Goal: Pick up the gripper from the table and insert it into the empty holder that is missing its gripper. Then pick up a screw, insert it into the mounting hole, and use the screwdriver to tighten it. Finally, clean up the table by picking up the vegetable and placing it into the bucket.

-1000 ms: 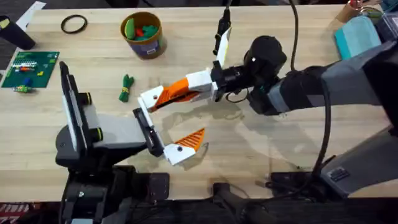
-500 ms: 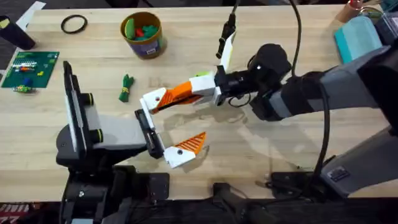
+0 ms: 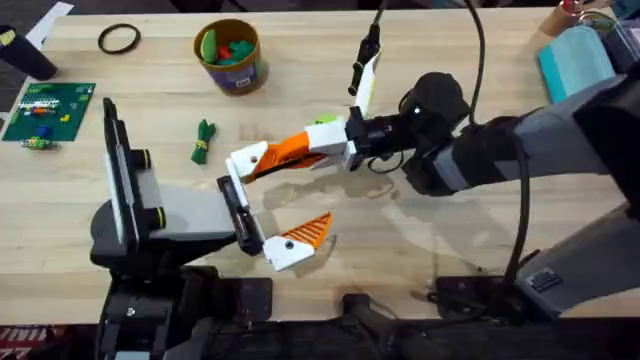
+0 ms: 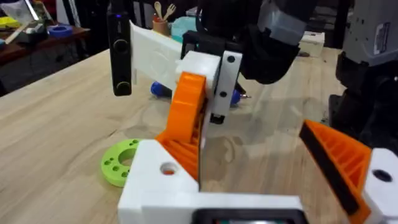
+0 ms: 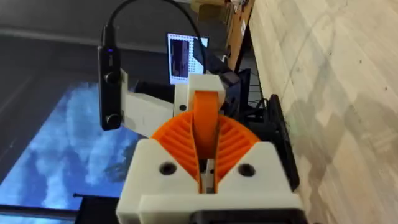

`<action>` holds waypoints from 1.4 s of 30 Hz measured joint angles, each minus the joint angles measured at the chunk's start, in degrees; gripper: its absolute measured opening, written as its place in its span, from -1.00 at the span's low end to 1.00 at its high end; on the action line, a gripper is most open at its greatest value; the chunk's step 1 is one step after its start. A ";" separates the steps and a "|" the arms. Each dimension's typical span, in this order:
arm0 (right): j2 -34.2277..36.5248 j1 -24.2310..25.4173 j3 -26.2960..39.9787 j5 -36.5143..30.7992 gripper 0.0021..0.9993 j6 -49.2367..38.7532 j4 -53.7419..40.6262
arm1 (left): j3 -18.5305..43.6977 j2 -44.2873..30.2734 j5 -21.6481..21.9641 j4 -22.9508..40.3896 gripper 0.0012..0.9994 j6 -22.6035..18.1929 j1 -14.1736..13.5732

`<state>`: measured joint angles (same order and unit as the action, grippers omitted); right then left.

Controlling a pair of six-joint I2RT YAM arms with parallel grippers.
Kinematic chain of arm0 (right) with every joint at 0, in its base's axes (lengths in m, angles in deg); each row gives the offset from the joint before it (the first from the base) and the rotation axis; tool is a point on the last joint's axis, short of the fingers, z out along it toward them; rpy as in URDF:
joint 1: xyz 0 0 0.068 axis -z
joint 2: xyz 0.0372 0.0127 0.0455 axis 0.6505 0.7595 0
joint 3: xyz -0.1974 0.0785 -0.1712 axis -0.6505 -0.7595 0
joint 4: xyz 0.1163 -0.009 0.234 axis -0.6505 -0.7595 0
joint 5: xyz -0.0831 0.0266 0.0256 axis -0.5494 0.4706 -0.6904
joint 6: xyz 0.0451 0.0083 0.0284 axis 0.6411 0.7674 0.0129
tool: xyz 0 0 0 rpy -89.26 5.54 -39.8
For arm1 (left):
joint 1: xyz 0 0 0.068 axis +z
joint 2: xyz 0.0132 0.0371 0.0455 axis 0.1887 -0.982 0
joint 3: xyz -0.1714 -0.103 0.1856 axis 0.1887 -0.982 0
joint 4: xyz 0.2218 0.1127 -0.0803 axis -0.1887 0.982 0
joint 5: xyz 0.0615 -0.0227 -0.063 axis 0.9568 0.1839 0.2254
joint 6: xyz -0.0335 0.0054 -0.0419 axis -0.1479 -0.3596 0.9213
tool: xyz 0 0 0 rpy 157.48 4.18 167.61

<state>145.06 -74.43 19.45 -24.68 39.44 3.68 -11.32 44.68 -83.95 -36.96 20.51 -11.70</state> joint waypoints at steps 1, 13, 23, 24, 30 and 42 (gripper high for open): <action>0.00 -0.05 0.00 0.02 -0.80 0.08 0.10 | 0.00 0.00 0.00 0.02 0.97 0.02 0.00; -0.02 -2.75 0.00 -0.48 0.99 0.10 0.84 | -0.02 0.00 -5.39 0.72 0.97 0.79 -1.62; -0.07 0.09 0.02 -0.77 0.99 -0.99 -0.98 | -0.02 0.00 -5.86 0.76 0.97 1.11 -1.62; -0.09 0.54 0.02 -1.11 0.99 -1.55 -2.12 | -0.02 0.00 -5.90 0.78 0.97 1.11 -1.62; -0.09 2.18 1.12 -3.77 0.99 -6.44 -7.98 | -0.04 0.00 -5.86 0.76 0.97 1.11 -1.62; -0.11 6.51 15.74 -2.73 0.99 -16.97 -22.98 | -0.04 0.00 -5.75 0.72 0.98 1.11 -1.62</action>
<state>144.95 -67.92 35.19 -27.41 22.47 -19.30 -11.37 44.68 -89.70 -36.24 21.62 -13.32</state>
